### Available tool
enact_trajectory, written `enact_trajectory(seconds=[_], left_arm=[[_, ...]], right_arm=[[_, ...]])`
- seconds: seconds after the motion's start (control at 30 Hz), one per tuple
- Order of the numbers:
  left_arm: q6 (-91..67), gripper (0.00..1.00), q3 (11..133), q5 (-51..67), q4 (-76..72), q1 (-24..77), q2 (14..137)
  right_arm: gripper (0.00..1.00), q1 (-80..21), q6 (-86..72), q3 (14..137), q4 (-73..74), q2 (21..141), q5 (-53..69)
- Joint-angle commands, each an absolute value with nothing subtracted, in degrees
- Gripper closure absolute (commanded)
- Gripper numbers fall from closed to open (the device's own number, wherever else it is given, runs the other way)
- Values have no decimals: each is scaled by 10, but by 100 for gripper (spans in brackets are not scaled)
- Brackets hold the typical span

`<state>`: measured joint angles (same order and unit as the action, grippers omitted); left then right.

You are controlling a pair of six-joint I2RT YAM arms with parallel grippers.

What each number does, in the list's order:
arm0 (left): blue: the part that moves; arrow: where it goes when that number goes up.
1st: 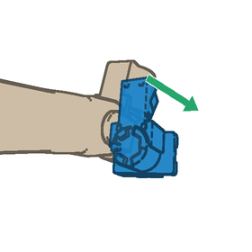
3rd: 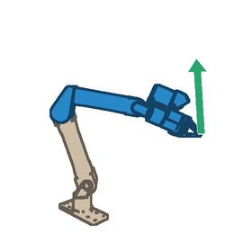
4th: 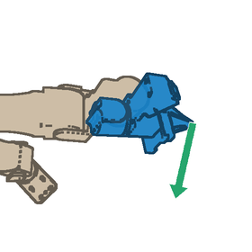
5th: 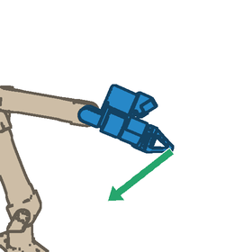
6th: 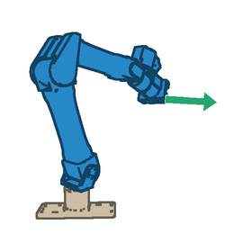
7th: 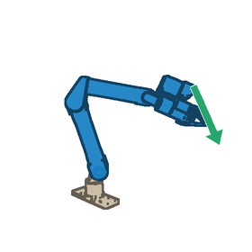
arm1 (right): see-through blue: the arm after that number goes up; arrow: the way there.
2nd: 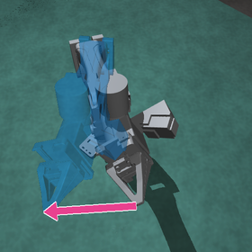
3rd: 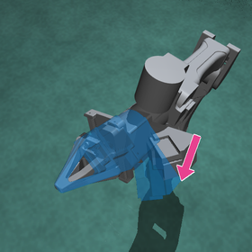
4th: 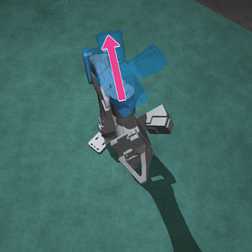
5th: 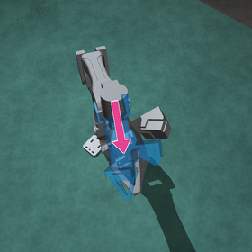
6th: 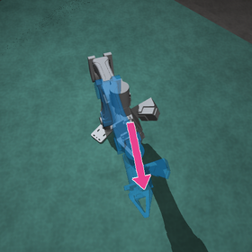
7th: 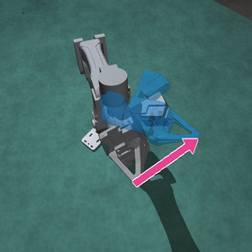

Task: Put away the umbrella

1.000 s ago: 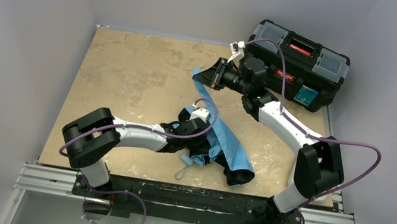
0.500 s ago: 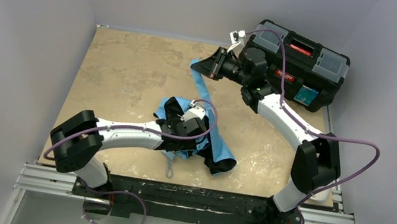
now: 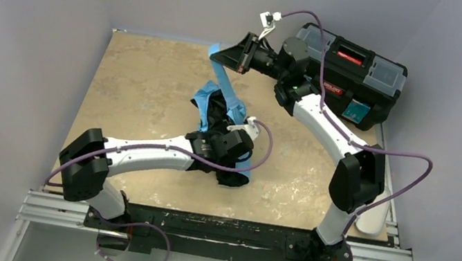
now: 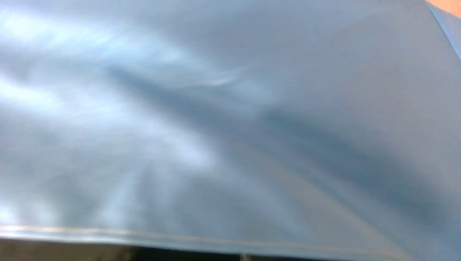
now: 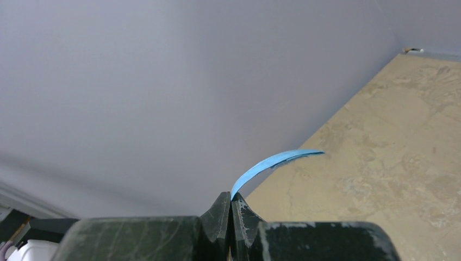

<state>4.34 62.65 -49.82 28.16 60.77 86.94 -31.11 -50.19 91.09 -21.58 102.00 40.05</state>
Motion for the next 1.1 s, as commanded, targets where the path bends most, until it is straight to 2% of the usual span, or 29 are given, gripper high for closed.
enact_trajectory(seconds=[0.0, 0.23, 0.4, 0.67, 0.77, 0.9, 1.0, 1.03, 1.07], left_arm=[[131, 100, 616, -567, 229, 660, 924], [43, 100, 658, -610, 254, 752, 1067], [-31, 100, 686, -598, 290, 790, 1160], [-134, 99, 692, -538, 347, 803, 1195], [-154, 81, 683, -503, 360, 803, 1175], [-172, 53, 664, -456, 368, 803, 1121], [-186, 40, 663, -448, 399, 803, 1079], [-191, 24, 664, -442, 407, 803, 1065], [-190, 13, 663, -432, 410, 803, 1047]], right_arm=[[100, -333, -499, 925, -249, 1016, 433], [100, -338, -470, 783, -251, 1002, 426], [100, -348, -420, 669, -194, 990, 377], [100, -348, -422, 532, -239, 1036, 353], [100, -348, -416, 521, -241, 1043, 351], [100, -348, -412, 512, -245, 1039, 352], [100, -347, -408, 505, -247, 1030, 349], [100, -347, -407, 504, -248, 1027, 348], [100, -348, -406, 502, -249, 1025, 348]])
